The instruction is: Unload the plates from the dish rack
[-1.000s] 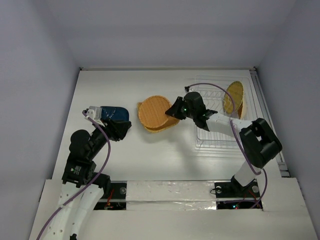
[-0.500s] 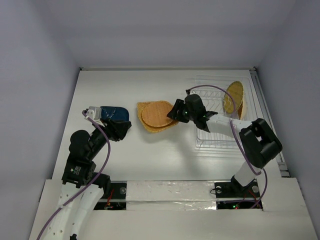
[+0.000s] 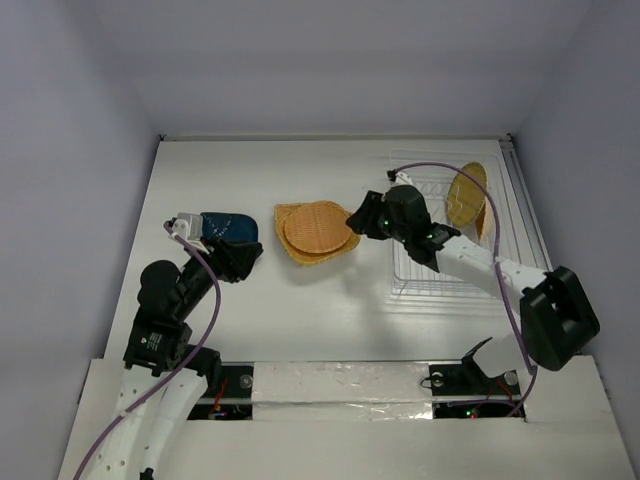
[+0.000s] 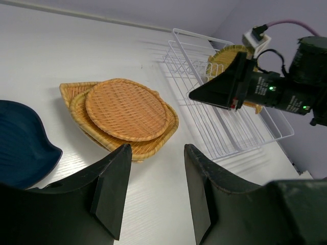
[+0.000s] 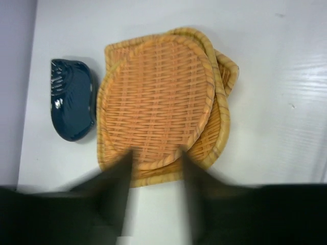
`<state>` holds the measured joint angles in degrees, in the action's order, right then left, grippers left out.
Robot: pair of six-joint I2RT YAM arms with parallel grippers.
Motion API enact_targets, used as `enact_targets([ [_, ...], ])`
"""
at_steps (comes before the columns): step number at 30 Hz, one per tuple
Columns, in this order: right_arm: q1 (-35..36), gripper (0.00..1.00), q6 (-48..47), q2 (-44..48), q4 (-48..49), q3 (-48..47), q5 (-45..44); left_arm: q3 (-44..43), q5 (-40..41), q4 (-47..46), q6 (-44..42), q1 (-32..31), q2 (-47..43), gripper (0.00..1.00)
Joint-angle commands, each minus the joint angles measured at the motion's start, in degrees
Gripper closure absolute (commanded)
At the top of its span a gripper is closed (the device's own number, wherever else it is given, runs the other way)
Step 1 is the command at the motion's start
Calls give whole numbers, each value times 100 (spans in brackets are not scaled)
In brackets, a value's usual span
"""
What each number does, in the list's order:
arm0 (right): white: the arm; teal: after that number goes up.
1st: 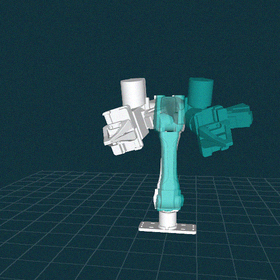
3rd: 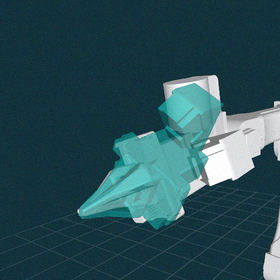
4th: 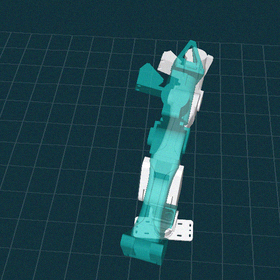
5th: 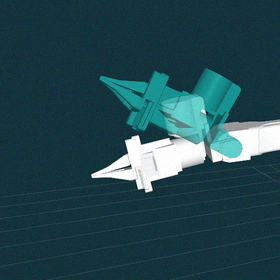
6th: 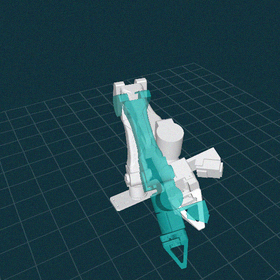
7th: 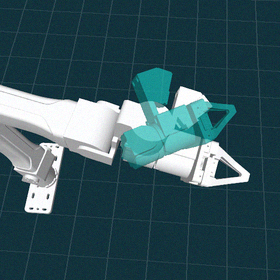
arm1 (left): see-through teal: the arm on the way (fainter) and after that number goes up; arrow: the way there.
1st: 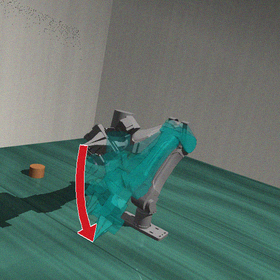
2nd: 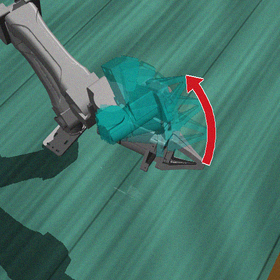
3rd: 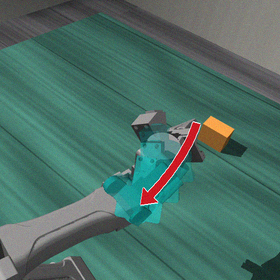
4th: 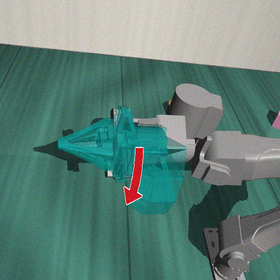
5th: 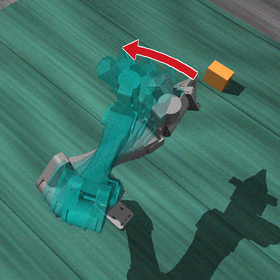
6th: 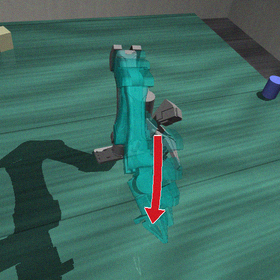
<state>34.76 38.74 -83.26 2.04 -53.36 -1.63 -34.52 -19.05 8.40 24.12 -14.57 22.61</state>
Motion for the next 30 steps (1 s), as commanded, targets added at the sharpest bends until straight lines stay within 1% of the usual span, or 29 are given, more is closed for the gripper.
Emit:
enact_targets([
  [1,74,84,-288,686,-186,-227,-442,-28,-11,-278,-4,-20,-81,57],
  [2,74,97,-358,810,-422,-288,-1035,-19,-20,-278,-4,-20,-81,57],
  [3,74,100,-533,934,-607,-358,-1389,-28,-29,-278,-4,-20,-90,57],
  [4,74,100,-613,1126,-1009,-533,-1689,-28,-29,-278,-4,-20,-90,57],
  [5,-47,100,-700,1233,-1204,-622,-2292,-19,-20,-278,-4,-20,-108,57],
  [7,-197,100,-850,1435,-1671,-736,-2867,-28,-29,-278,-4,-20,-117,57],
  [8,-294,99,-903,1592,-1811,-867,-3165,-28,-37,-278,-4,-20,-125,57],
  [9,-477,95,-1025,1646,-1961,-930,-3777,-19,-29,-278,-4,-20,-151,57],
  [10,-601,87,-1096,1690,-2162,-982,-4027,-19,-37,-278,-12,-20,-152,57],
  [11,-750,83,-1175,1743,-2208,-1035,-4230,-28,-29,-269,-4,-20,-152,57],
  [12,-1135,77,-1359,1743,-2200,-1044,-4223,-37,-29,-278,-12,-20,-178,57],
  [13,-1347,64,-1421,1743,-2173,-1036,-4171,-28,-29,-269,-4,-20,-187,57],
  [16,-1918,47,-1650,1630,-1998,-957,-4231,-46,-2,-260,-4,-72,-196,57],
  [21,-2289,46,-1826,1155,-1927,-1079,-4513,-37,-11,-260,-12,-73,-169,57],
  [29,-3010,47,-1905,365,-1593,-1343,-3855,-46,6,-251,-12,-125,-152,57],
  [30,-3124,47,-1923,303,-1567,-1369,-3636,-46,6,-252,-12,-125,-160,58],
])
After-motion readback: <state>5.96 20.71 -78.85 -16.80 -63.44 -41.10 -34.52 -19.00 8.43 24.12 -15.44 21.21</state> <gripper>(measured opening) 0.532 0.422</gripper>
